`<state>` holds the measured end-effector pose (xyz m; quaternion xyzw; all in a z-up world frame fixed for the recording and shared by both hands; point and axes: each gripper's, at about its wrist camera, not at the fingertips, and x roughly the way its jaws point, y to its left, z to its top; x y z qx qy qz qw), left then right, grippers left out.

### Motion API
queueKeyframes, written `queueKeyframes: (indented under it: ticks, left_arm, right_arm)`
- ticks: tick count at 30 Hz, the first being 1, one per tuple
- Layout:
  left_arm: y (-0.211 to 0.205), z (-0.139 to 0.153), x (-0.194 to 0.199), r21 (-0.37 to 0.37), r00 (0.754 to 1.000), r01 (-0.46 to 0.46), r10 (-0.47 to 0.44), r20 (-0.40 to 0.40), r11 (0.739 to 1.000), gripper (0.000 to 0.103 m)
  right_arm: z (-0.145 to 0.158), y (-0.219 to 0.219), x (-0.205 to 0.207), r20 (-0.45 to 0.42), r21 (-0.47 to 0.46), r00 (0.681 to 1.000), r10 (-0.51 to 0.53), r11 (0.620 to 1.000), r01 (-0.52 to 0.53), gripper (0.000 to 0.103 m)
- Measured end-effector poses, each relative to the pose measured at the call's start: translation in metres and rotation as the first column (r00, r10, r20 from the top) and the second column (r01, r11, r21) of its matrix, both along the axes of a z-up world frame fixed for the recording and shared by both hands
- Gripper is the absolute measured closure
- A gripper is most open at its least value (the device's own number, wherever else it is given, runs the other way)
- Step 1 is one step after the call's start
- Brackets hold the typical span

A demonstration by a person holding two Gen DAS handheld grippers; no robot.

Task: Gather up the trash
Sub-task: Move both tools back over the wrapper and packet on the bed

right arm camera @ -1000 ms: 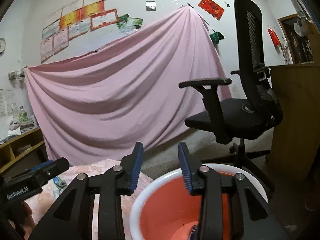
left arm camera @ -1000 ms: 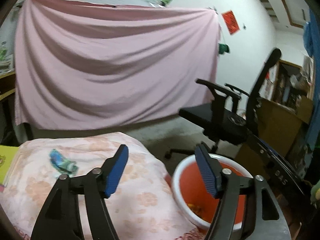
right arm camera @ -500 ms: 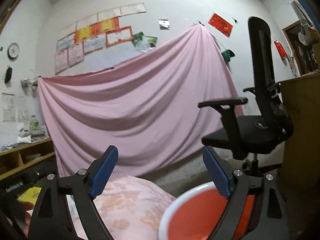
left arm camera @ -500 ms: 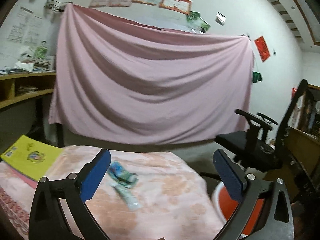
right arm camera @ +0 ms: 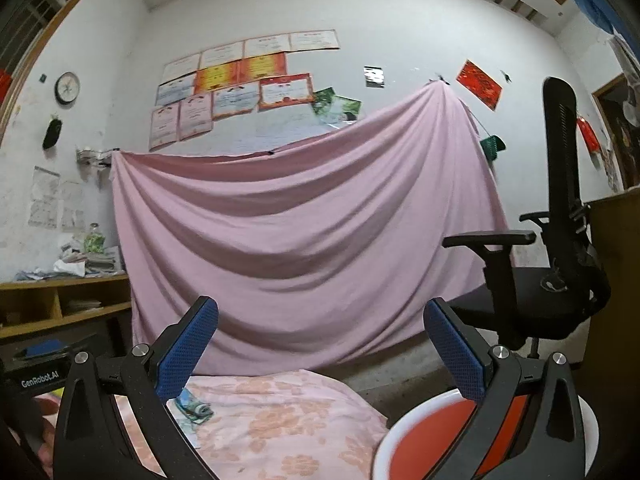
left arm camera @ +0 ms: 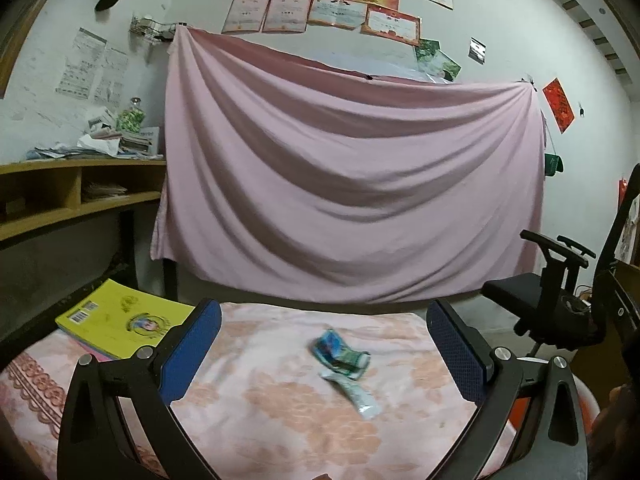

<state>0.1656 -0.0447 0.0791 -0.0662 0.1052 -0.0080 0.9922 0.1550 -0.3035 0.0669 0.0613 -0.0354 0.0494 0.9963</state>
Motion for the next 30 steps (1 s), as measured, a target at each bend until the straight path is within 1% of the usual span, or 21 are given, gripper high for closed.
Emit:
queueKeyframes:
  ticks: [4,10,14,20,23,26,27,28,29,30]
  left_arm:
    - [0.011,-0.003,0.001,0.021,1.0,0.0,0.0,-0.002,1.0,0.002]
    - [0.029,-0.013,0.005,0.068,1.0,-0.004,0.005,-0.015,0.998,0.002]
    - [0.041,-0.021,0.01,0.092,0.999,-0.006,0.009,-0.033,0.996,0.002]
    - [0.052,-0.035,0.024,0.111,0.995,-0.003,0.014,-0.099,0.994,0.002]
    - [0.057,-0.044,0.034,0.114,0.988,0.006,0.012,-0.155,0.994,0.002]
    - [0.061,-0.052,0.042,0.11,0.978,0.006,0.017,-0.208,0.994,0.002]
    - [0.062,-0.054,0.045,0.103,0.974,0.005,0.018,-0.225,0.995,0.002]
    - [0.064,-0.057,0.048,0.096,0.969,0.003,0.021,-0.245,0.995,0.002]
    - [0.065,-0.059,0.051,0.09,0.964,0.0,0.024,-0.263,0.996,0.002]
    - [0.067,-0.061,0.053,0.083,0.96,-0.004,0.028,-0.28,0.997,0.003]
  right_arm:
    - [-0.004,0.013,0.002,-0.008,-0.028,1.0,0.019,0.999,-0.02,0.0]
    - [-0.012,0.035,0.013,-0.048,-0.09,0.998,0.048,0.995,-0.052,0.0]
    - [-0.018,0.048,0.026,-0.112,-0.116,0.991,0.075,0.989,-0.088,0.0]
    - [-0.027,0.069,0.05,-0.23,-0.149,0.965,0.123,0.976,-0.16,0.0]
    - [-0.033,0.079,0.067,-0.321,-0.16,0.935,0.151,0.964,-0.211,0.0]
    - [-0.044,0.094,0.085,-0.436,-0.179,0.883,0.172,0.946,-0.272,0.0]
    - [-0.048,0.098,0.091,-0.474,-0.181,0.862,0.182,0.937,-0.298,0.001]
    - [-0.051,0.103,0.096,-0.511,-0.187,0.839,0.186,0.929,-0.32,0.001]
    - [-0.054,0.106,0.099,-0.535,-0.184,0.823,0.192,0.924,-0.336,0.003]
    - [-0.058,0.111,0.103,-0.567,-0.182,0.797,0.205,0.913,-0.364,0.006]
